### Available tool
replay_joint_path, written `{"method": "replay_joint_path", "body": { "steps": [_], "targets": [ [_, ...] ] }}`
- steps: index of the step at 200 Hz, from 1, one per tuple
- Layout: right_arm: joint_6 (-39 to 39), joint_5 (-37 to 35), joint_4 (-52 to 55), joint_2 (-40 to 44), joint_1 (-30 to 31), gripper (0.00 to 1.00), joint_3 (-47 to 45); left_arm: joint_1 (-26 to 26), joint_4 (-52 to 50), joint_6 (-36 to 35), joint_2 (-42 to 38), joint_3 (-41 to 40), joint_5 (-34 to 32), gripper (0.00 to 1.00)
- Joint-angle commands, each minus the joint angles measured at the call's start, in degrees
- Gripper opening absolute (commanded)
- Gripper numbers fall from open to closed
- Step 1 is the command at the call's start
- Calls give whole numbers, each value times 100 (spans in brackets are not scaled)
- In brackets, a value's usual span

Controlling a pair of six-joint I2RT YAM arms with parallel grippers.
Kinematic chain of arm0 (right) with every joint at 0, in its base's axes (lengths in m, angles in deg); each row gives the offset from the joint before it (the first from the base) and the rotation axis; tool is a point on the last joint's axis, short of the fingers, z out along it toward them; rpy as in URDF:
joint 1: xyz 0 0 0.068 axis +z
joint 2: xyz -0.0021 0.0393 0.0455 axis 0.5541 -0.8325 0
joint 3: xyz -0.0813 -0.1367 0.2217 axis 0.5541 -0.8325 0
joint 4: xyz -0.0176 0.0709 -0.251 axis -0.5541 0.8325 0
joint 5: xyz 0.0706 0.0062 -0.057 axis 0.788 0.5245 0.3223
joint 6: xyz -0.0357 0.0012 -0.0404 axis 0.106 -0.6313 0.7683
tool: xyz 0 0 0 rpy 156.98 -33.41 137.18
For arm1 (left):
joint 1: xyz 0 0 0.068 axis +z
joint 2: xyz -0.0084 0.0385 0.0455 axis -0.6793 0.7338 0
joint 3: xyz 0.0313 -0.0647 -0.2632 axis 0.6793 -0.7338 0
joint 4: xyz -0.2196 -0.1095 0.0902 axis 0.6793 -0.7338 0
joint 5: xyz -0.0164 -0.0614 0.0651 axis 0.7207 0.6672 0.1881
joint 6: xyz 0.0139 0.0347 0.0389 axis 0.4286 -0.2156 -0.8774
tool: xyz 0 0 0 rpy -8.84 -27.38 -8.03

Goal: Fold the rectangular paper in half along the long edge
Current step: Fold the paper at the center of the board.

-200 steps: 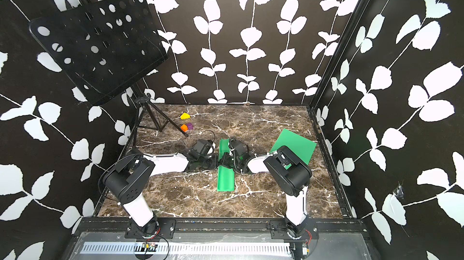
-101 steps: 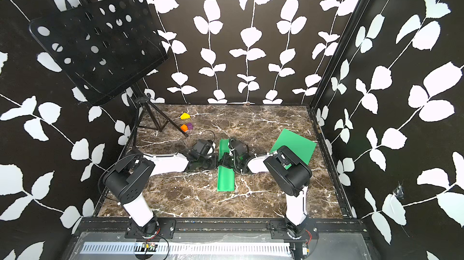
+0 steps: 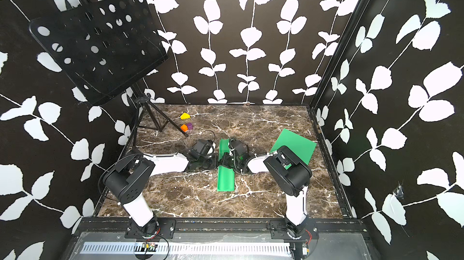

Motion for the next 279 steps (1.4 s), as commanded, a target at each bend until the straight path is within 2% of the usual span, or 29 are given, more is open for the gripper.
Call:
{"method": "replay_joint_path", "body": {
  "steps": [1,148,178,197,223,279],
  "targets": [
    [-150,56,-186,80,34,0,-29,-10,-1126,-96,473,-297,-241,0],
    [-6,-191,57,23,31,0,-154,-9,-1155,-75,404,-303,-278,0],
    [8,-261,82,4,31,0,-202,-11,-1269,-89,222,-279,-342,15],
    [16,-295,90,-31,33,0,-220,-11,-1373,-109,40,-263,-385,20],
    [17,-312,92,-52,30,0,-246,-11,-1559,-120,-199,-233,-505,23],
    [34,-305,89,-8,30,1,-247,-11,-1853,-155,-488,-228,-829,24]
  ]
}}
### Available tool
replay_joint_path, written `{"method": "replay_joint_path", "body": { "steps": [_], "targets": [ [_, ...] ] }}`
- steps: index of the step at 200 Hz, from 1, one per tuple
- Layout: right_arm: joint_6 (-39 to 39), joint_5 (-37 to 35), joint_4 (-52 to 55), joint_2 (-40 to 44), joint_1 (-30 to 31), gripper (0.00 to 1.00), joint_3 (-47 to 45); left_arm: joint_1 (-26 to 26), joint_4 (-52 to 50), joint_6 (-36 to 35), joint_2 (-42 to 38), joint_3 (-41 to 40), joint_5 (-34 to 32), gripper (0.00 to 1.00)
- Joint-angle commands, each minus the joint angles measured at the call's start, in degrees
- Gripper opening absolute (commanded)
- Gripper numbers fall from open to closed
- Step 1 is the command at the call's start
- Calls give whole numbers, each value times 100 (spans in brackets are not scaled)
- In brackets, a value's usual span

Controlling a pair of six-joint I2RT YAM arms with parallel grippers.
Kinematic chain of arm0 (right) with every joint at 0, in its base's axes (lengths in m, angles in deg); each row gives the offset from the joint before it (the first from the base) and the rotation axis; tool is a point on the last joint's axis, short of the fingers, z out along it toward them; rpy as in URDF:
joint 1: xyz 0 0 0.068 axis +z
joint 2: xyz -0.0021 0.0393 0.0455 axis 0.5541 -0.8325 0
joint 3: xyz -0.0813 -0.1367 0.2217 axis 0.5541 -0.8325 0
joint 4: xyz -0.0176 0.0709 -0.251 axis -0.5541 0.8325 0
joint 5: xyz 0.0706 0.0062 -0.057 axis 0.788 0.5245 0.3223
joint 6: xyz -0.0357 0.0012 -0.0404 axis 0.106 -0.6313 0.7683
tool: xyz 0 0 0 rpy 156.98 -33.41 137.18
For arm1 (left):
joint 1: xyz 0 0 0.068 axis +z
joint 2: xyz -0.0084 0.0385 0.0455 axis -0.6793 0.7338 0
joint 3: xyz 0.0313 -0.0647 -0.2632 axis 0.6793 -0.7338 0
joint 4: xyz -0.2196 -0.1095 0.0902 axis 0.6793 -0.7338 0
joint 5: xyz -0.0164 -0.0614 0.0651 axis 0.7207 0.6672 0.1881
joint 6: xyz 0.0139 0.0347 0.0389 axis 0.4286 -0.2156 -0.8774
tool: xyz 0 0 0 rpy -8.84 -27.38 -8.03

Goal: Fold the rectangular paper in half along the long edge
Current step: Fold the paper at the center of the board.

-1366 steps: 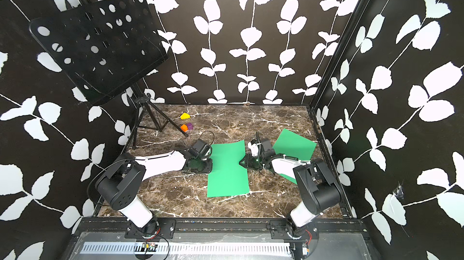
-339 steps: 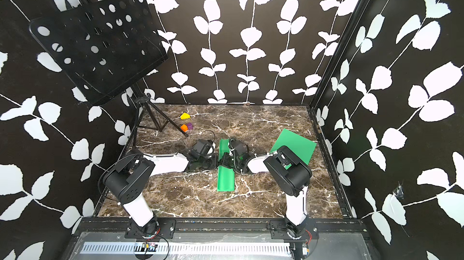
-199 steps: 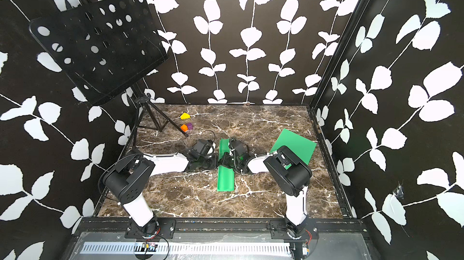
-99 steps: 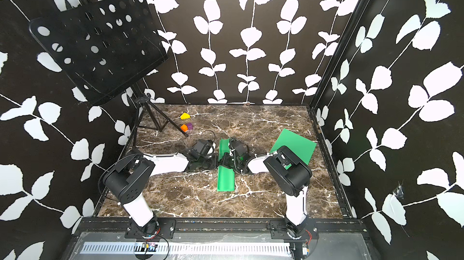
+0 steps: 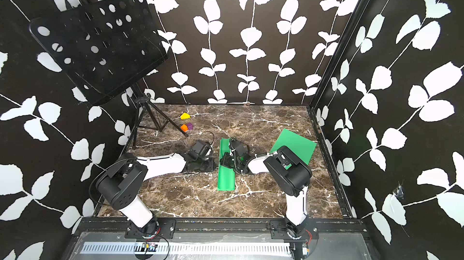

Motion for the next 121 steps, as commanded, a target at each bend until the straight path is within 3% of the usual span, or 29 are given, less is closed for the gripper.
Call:
{"method": "replay_joint_path", "body": {
  "steps": [1,25,49,75,121],
  "targets": [
    [-12,-138,238,-7,34,2,-158,0,-892,-90,-11,-223,-352,24],
    [-7,-151,244,36,34,23,-175,0,-916,-107,7,-218,-381,24],
    [-21,-178,239,47,29,31,-201,3,-1001,-134,-32,-218,-471,24],
    [-47,-175,219,38,31,30,-219,43,-1078,-167,-123,-249,-563,24],
    [-99,-128,203,38,36,11,-165,55,-777,-183,-351,-260,-352,23]
  ]
}}
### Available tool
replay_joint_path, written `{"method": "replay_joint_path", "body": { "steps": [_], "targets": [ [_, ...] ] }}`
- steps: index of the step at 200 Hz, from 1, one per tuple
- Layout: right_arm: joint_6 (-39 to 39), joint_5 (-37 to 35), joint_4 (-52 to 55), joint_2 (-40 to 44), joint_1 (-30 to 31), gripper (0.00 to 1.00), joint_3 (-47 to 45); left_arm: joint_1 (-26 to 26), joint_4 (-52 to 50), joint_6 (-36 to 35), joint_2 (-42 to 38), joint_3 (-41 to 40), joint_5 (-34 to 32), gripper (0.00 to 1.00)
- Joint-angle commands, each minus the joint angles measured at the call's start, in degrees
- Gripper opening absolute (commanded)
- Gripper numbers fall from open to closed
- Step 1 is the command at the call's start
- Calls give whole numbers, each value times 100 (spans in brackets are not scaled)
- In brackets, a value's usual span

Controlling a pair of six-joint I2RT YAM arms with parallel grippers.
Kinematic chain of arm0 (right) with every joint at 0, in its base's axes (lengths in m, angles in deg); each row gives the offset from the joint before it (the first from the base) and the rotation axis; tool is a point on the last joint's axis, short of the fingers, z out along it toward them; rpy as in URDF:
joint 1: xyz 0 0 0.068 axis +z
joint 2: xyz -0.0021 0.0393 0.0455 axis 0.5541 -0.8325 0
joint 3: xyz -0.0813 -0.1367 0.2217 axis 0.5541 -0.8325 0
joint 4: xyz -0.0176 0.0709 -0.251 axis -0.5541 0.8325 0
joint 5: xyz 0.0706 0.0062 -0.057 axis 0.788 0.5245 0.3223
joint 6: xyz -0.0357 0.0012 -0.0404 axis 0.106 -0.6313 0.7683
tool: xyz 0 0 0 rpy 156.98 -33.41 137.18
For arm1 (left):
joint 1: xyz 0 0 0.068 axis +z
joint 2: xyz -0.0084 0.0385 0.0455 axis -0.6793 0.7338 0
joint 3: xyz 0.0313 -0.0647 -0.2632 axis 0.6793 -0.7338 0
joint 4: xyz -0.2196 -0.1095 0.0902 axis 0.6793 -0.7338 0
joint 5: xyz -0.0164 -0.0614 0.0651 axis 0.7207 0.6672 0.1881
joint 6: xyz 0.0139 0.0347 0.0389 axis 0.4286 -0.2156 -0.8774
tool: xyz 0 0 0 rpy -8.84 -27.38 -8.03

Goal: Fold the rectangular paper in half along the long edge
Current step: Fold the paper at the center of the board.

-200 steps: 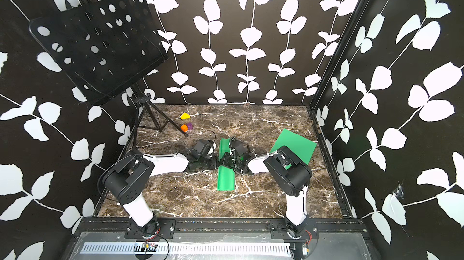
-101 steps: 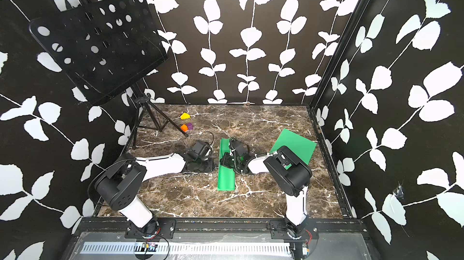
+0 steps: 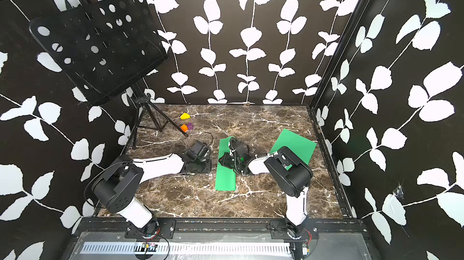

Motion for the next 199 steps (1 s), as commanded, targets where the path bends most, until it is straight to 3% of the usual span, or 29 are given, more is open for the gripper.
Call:
{"method": "replay_joint_path", "body": {
  "steps": [1,74,199],
  "targets": [
    [-110,-117,278,-23,25,11,-91,36,-348,-58,-120,-168,16,23],
    [-116,15,180,195,19,14,-26,43,337,87,-367,-54,672,23],
    [-72,-62,200,552,-36,13,-245,52,422,110,-319,-39,671,23]
  ]
}}
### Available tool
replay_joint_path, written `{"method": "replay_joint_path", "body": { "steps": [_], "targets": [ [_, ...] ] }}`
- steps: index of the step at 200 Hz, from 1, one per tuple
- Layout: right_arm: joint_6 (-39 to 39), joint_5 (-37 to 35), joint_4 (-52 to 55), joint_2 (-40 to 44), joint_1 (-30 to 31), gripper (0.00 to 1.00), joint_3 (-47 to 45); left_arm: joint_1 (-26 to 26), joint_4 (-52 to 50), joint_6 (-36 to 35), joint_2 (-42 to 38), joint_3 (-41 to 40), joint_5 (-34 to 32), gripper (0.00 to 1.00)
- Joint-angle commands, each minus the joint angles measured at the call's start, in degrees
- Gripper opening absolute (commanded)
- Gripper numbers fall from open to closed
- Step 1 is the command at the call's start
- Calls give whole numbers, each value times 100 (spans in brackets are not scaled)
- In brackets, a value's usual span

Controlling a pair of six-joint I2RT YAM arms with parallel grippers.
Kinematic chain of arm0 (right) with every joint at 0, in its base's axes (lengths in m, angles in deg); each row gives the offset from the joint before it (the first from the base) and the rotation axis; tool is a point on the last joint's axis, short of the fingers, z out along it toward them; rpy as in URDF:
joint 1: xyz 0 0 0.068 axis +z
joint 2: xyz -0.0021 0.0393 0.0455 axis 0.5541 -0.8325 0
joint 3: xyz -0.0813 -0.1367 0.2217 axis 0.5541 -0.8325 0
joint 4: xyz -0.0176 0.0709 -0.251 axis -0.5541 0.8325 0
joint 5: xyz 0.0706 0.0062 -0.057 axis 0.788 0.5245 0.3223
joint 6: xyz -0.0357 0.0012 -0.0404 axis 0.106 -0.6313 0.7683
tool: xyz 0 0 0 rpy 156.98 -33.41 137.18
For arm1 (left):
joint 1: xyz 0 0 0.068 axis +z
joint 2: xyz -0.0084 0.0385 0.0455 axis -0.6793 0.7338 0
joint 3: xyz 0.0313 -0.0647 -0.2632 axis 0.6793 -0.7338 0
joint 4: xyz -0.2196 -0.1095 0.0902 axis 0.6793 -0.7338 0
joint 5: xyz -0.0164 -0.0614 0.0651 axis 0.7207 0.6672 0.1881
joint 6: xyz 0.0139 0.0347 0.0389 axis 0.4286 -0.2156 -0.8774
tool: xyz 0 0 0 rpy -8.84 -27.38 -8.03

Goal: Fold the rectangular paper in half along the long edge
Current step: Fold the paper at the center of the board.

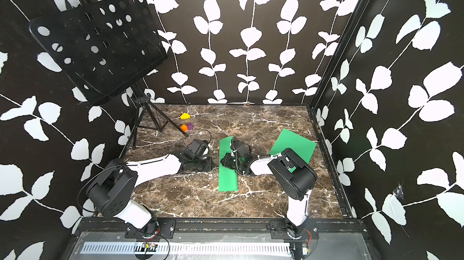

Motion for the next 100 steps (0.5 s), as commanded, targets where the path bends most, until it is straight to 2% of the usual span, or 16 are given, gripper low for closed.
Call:
{"method": "replay_joint_path", "body": {
  "steps": [1,100],
  "targets": [
    [-27,-78,-10,240,-32,13,-69,24,64,-2,-41,-31,24,23],
    [-137,12,-225,53,-52,13,48,25,117,-2,63,-95,51,23]
  ]
}}
